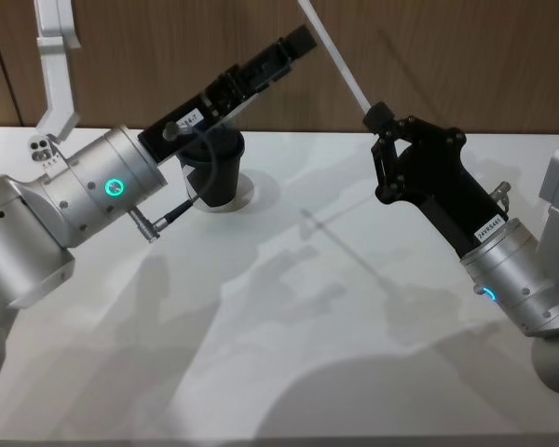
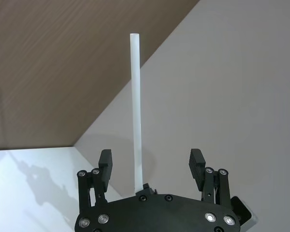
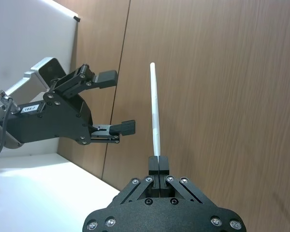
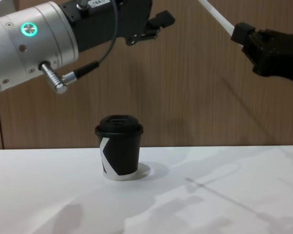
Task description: Pick up the straw with one hand, pass it to the other hand, and insert it into the cup.
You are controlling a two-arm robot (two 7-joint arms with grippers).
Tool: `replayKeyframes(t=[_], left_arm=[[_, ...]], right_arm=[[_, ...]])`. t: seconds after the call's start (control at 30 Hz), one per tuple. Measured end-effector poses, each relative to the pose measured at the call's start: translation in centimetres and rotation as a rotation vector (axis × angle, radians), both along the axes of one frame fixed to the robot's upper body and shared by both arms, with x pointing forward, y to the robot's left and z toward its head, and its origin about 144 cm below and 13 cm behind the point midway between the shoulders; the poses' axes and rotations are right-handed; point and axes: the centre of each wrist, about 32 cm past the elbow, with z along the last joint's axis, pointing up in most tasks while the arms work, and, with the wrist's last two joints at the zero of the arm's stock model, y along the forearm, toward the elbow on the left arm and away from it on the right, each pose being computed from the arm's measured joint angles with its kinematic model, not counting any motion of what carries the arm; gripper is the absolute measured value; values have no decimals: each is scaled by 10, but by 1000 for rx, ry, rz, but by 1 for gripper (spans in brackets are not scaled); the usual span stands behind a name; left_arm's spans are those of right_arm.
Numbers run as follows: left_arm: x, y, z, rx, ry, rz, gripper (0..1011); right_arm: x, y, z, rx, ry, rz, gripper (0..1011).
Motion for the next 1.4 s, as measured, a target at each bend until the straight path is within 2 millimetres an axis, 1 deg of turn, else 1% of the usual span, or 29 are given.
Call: replayKeyframes(t=[0.33,1.07,1.4], left_arm=[[3,-10,0,-19,1,-23,1000],[6,-24,4,-29,-26,-15,1000],[11,-31,4,-20,-26,-8,1000]], right_arm=[[0,0,0,0,0,0,6],[0,0,0,0,0,0,6],[0,0,0,0,0,0,6]])
